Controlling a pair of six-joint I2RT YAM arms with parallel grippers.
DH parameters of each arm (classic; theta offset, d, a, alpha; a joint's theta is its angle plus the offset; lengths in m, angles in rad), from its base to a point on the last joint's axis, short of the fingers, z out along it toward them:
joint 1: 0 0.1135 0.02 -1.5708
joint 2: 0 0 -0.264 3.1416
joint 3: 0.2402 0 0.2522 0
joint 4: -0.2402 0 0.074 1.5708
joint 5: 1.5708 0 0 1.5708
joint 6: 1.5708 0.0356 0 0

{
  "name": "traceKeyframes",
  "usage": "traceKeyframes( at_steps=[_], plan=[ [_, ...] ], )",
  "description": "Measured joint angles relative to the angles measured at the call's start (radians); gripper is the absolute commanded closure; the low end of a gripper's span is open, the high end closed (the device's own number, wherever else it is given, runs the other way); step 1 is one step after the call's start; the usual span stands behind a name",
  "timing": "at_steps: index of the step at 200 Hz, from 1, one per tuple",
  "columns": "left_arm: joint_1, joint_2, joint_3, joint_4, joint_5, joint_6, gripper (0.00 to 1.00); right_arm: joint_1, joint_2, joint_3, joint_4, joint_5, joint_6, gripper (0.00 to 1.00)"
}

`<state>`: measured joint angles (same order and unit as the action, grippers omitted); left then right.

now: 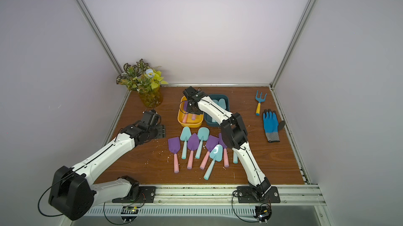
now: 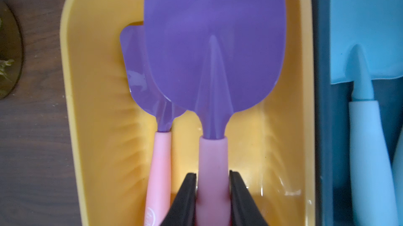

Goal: Sort the small shovels by color and place them into the storage box
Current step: Place the shovel in the storage box.

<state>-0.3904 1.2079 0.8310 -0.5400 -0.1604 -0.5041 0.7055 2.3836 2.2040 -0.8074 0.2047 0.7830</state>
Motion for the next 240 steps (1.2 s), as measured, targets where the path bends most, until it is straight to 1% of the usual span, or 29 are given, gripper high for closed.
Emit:
traceKeyframes(
  at_steps=[71,112,240],
  plan=[
    [0.005,0.000,-0.007,0.006,0.002,0.001,0.24,0.000,0.053,0.000,0.004,0.000,0.000,0.98],
    [0.006,0.000,-0.011,0.010,0.003,0.003,0.24,0.000,0.057,0.000,0.006,0.000,0.000,0.97],
    [0.014,0.000,-0.015,0.020,0.009,0.008,0.24,0.000,0.077,0.000,0.011,-0.001,0.001,0.85]
  ],
)
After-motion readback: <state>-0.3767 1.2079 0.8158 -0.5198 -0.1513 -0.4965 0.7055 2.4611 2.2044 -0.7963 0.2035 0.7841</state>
